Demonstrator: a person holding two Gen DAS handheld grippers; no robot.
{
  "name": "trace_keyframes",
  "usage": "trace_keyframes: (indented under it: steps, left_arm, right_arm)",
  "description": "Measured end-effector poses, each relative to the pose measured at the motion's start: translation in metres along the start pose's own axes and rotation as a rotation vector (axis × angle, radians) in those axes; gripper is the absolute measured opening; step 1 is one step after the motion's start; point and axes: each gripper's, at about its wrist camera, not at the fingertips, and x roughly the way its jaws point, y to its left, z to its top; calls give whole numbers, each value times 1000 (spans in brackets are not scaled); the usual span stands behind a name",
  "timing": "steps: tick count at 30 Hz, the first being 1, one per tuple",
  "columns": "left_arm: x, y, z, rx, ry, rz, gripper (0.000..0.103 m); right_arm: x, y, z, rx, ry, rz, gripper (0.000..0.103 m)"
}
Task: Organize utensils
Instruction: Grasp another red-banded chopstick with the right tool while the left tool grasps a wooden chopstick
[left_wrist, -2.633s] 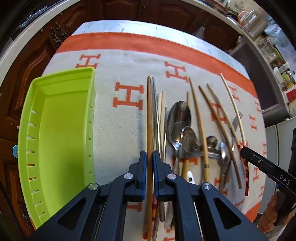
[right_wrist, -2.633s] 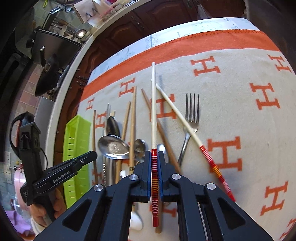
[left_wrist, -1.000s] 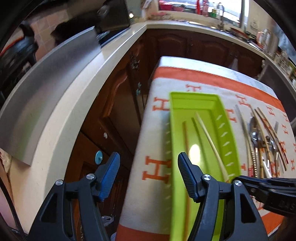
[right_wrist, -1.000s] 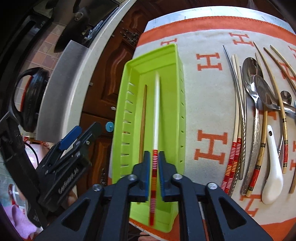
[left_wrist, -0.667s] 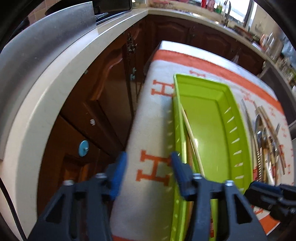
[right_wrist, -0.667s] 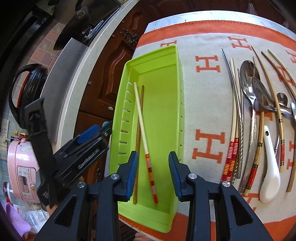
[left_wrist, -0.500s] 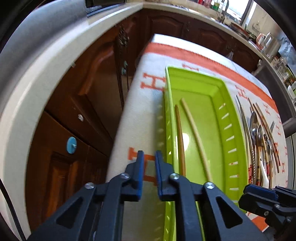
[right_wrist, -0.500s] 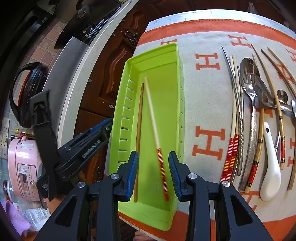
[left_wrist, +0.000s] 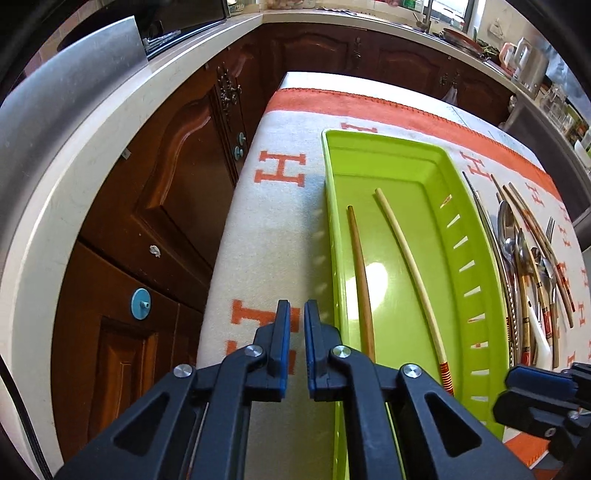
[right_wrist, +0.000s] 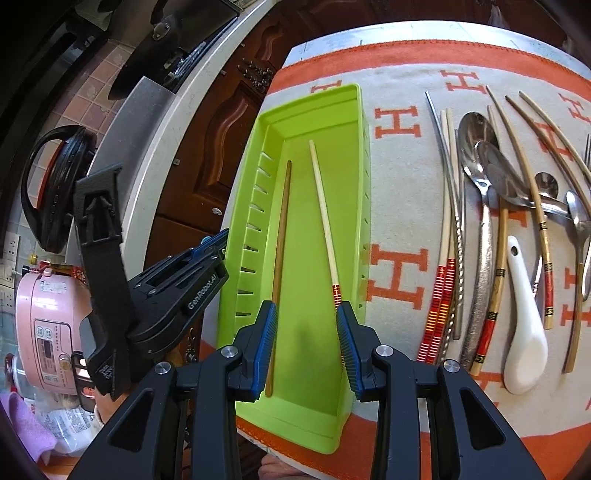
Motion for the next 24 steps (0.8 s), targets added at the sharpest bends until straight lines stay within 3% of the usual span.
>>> trace_keyframes:
  steps: [9, 10, 12, 13, 14, 18, 21, 24]
  left_arm:
    - [-41, 2, -7, -36, -63, 58, 23]
    - [-49, -1, -8, -39, -77, 46, 29]
    - [-63, -7, -10, -49, -103, 22, 50]
    - [-72, -13, -11, -55, -126, 7, 66]
    - [-81, -19, -12, -56, -157, -7, 73]
    - [-103, -49, -13, -12, -203, -57, 78]
    - [-112, -84, -11, 49, -182, -93, 78]
    - [-112, -114, -8, 99, -146, -98, 88]
  right_arm:
    - [-43, -15, -7, -35, -87, 7, 34]
    - [-48, -18, -8, -36, -98, 6, 34]
    - [-61, -29, -11, -39, -133, -8, 34]
    - [-66, -35, -13, -42, -149, -18, 34]
    - [-72, -42, -14, -43, -170, -30, 34]
    - [-101, -74, -20, -74, -261, -135, 34]
    - [-121, -100, -21, -104, -286, -199, 34]
    - [-142, -131, -20, -84, -303, -203, 34]
